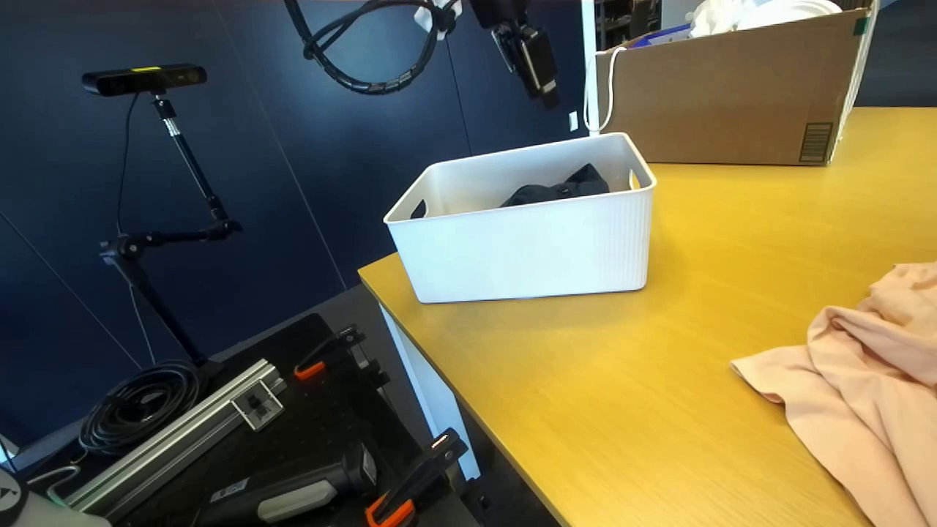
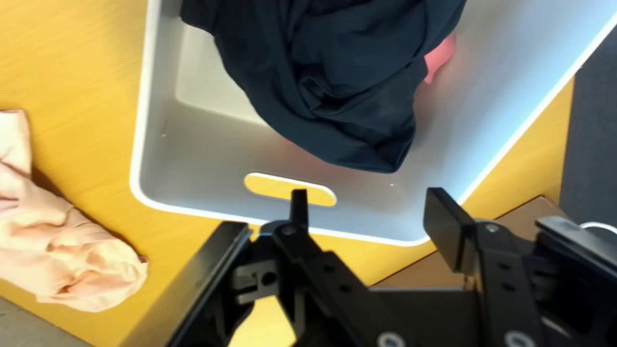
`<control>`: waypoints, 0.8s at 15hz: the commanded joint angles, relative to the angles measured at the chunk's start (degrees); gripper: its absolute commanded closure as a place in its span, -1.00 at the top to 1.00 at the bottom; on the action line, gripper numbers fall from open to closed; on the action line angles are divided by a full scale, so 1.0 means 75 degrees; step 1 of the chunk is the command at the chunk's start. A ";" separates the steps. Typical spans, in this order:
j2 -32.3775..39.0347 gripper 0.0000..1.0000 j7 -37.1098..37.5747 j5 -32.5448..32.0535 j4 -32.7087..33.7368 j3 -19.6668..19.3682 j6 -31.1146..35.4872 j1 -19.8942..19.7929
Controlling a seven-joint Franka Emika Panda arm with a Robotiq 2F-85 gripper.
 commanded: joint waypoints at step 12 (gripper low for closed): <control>-0.0360 1.00 0.0684 -0.0082 -0.0993 0.0117 -0.1897 -0.0455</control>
